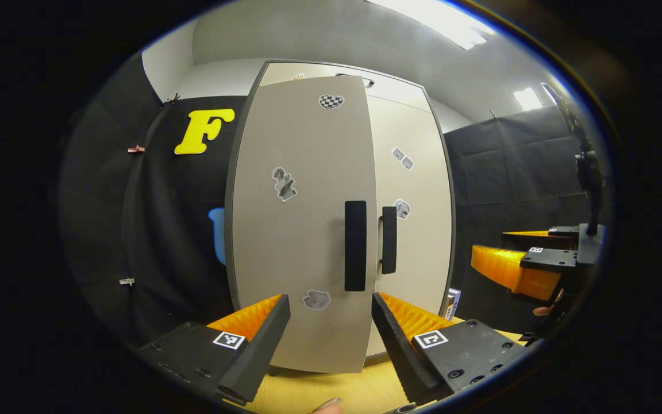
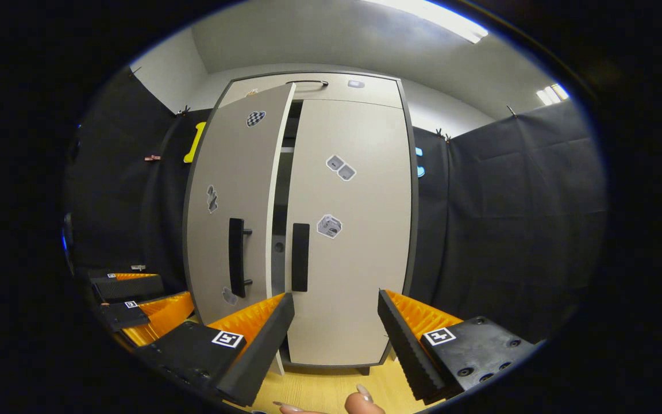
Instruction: Grasp the bottle in the cabinet with the left hand and place it on the coaster, then close the right door with the right hand and the left door with the left hand.
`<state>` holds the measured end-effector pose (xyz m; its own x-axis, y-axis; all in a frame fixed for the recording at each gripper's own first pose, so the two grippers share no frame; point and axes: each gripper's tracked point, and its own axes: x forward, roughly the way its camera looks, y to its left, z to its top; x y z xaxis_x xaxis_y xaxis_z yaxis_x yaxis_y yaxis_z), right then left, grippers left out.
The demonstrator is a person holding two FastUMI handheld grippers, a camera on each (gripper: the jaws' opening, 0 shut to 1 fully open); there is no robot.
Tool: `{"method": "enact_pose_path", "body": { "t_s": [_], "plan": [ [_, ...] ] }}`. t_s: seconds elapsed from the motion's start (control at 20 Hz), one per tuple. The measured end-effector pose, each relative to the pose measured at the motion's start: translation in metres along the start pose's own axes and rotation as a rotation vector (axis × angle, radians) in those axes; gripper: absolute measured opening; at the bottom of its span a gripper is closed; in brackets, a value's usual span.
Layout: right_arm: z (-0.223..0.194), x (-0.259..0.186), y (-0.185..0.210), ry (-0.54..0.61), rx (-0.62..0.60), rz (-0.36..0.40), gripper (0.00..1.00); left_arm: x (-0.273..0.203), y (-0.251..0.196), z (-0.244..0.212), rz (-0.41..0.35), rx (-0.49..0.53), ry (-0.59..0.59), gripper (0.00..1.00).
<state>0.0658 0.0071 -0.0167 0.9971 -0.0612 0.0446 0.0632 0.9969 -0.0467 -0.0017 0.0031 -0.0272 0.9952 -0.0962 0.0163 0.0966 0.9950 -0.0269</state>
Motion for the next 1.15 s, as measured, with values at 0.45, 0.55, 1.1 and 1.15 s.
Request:
{"method": "enact_pose_path", "body": {
  "t_s": [0.45,0.55,1.1,1.15],
  "plan": [
    [-0.001,0.002,-0.008,0.002,0.007,0.009,0.97,0.001,-0.014,-0.002,-0.017,0.005,0.012,0.91],
    [-0.001,0.003,-0.006,0.001,0.005,0.016,0.97,0.000,-0.012,-0.004,-0.012,0.009,0.015,0.91],
    [-0.001,0.008,0.008,-0.001,-0.003,0.039,0.97,0.000,-0.002,-0.005,0.005,0.029,0.014,0.91],
    [-0.002,0.008,0.008,-0.002,-0.005,0.037,0.97,0.000,-0.001,-0.006,0.005,0.028,0.014,0.91]
  ]
}}
